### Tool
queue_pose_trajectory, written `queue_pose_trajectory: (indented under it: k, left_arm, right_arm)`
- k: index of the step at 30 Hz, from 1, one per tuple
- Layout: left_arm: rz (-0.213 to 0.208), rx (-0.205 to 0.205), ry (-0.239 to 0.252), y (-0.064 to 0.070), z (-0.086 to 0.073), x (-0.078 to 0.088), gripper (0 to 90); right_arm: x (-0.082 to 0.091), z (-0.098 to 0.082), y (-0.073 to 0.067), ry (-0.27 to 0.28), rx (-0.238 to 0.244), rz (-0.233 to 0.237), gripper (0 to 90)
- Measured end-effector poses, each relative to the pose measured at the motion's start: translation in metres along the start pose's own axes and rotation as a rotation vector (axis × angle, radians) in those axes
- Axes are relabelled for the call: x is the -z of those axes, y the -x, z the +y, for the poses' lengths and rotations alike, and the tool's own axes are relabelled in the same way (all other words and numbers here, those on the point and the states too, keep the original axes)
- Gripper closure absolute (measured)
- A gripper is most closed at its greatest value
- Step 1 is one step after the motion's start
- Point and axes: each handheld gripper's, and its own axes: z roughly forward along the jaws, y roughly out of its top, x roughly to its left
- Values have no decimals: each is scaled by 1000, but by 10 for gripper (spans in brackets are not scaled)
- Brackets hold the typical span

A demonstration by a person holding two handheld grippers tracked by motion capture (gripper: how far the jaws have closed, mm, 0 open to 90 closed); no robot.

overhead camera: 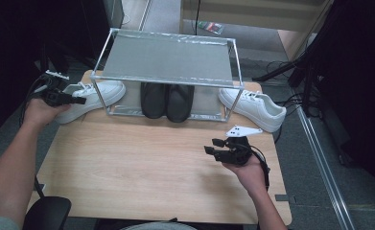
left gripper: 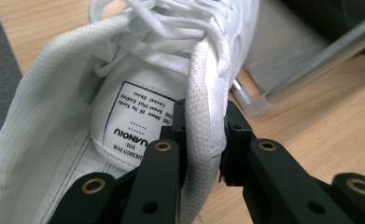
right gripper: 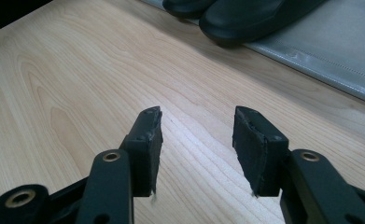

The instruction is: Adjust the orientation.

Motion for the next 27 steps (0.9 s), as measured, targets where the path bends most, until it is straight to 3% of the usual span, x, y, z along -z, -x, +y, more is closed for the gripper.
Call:
queue_pose_trajectory:
  k: [3,8,16,22,27]
  left_arm:
    - [-2,14,9,2,3,3,819]
    - [0,97,40,-1,7,16,829]
    - [64,128,18,0,2,34,834]
    - [75,162,28,0,-11,49,837]
    - [102,159,30,3,-22,65,836]
  right_arm:
    - [0,0,0,1,-1,1,539]
    - [-2,-1,0,-11,-2,8,540]
    - [-4,1,-1,-5,1,20,537]
    - [-8,5,-3,-3,15,43,537]
    - [-12,9,-5,-10,23,53,526]
